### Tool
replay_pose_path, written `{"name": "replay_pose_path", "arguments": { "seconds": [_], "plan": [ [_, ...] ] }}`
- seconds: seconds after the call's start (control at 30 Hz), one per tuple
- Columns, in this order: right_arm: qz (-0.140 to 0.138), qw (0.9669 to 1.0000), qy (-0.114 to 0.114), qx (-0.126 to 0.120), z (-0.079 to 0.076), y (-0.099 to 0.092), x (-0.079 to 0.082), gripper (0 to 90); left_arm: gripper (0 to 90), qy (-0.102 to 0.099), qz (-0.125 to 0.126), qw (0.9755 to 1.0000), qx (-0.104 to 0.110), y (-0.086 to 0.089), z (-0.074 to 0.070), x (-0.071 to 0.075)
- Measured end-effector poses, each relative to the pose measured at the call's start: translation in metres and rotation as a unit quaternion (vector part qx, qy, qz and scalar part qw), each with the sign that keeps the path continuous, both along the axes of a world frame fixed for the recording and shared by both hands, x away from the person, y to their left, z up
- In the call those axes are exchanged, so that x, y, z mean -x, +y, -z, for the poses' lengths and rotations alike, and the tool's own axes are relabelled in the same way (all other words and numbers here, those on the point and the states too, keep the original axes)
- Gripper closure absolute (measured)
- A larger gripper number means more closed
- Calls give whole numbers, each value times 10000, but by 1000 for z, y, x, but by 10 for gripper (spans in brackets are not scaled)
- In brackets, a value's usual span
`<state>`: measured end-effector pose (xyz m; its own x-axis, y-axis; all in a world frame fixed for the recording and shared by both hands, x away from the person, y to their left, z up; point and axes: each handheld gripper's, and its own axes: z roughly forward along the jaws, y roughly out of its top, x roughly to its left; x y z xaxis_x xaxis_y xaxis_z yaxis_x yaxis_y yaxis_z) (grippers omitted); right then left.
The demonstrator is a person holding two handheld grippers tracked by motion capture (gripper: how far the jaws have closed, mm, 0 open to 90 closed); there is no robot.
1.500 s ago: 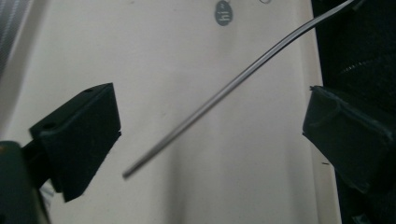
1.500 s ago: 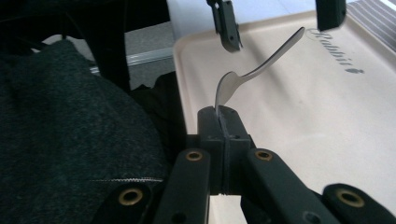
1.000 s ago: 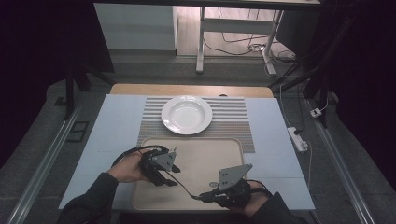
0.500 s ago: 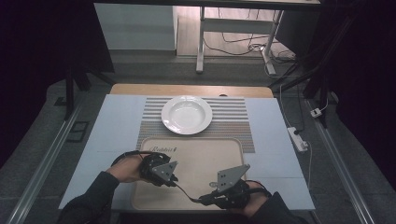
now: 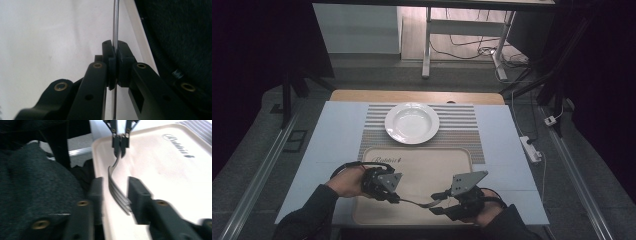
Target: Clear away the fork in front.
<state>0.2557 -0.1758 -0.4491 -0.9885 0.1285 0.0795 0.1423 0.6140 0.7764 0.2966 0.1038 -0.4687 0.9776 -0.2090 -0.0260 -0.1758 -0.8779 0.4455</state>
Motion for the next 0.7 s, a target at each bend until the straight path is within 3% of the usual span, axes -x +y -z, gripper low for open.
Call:
{"name": "replay_pose_path", "arguments": {
  "seconds": [0.1, 0.23, 0.4, 0.5, 0.7],
  "plan": [
    [162, 9998, -57, 38, 1, -1, -2, 485, 866, 196, -336, 9992, -55, 2, 0, -2],
    [448, 9988, -160, 103, 2, -5, -5, 396, 866, 208, -663, 9975, -105, 6, 1, -3],
    [1044, 9941, -242, 172, 5, -10, -9, 253, 865, 301, -1169, 9926, -113, 12, 0, -4],
    [1232, 9920, -212, 182, 7, -11, -11, 199, 865, 347, -1461, 9886, -111, 15, 0, -4],
    [1518, 9880, -135, 260, 10, -19, -13, 91, 865, 534, -2192, 9741, -151, 21, 3, -5]
  ]
}}
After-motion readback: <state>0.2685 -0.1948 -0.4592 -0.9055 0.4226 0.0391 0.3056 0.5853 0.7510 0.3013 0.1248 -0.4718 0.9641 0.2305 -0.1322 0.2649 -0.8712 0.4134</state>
